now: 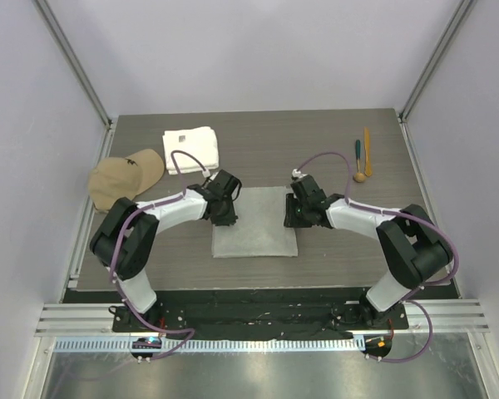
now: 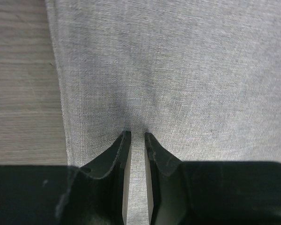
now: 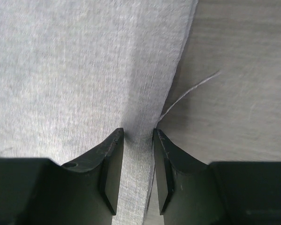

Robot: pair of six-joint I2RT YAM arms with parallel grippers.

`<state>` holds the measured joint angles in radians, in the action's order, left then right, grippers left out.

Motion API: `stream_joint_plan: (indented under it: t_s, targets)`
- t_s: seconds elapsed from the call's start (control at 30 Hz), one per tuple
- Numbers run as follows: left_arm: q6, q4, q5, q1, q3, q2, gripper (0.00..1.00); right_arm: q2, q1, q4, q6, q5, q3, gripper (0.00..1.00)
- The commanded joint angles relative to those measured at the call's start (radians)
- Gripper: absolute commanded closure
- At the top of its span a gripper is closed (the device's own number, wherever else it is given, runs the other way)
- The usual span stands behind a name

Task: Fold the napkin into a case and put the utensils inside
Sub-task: Rotate the lower triangle-folded napkin at the center of the board.

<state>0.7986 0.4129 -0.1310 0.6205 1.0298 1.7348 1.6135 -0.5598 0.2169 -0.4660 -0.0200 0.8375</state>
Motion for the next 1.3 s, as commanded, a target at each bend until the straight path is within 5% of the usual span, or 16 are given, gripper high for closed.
stream_joint_plan:
  t_s: [0.0, 0.37, 0.63, 0.83, 1.0, 1.13, 1.27]
  targets:
    - [-0.058, 0.091, -0.123, -0.024, 0.054, 0.069, 0.79, -0.015, -0.058, 0.065, -0.105, 0.083, -0.144, 0.62]
    - [-0.228, 0.197, -0.245, -0.054, 0.190, 0.069, 0.80, -0.098, -0.331, -0.108, -0.332, 0.221, -0.250, 0.59]
    - [-0.240, 0.144, -0.087, -0.054, 0.199, -0.046, 0.77, -0.211, -0.215, 0.105, -0.152, 0.178, -0.083, 0.47]
    - [-0.162, 0.178, -0.085, -0.073, 0.256, 0.046, 0.79, -0.095, -0.074, 0.159, 0.038, 0.167, 0.136, 0.40]
    - [-0.122, 0.161, -0.091, -0.093, 0.247, 0.077, 0.82, 0.043, -0.071, 0.110, 0.087, 0.229, 0.239, 0.53]
    - [-0.125, 0.147, -0.087, -0.111, 0.254, 0.107, 0.83, 0.143, -0.071, 0.093, 0.096, 0.207, 0.262, 0.76]
    - [-0.137, 0.135, -0.090, -0.122, 0.269, 0.152, 0.84, 0.137, -0.065, 0.069, 0.076, 0.173, 0.201, 0.80]
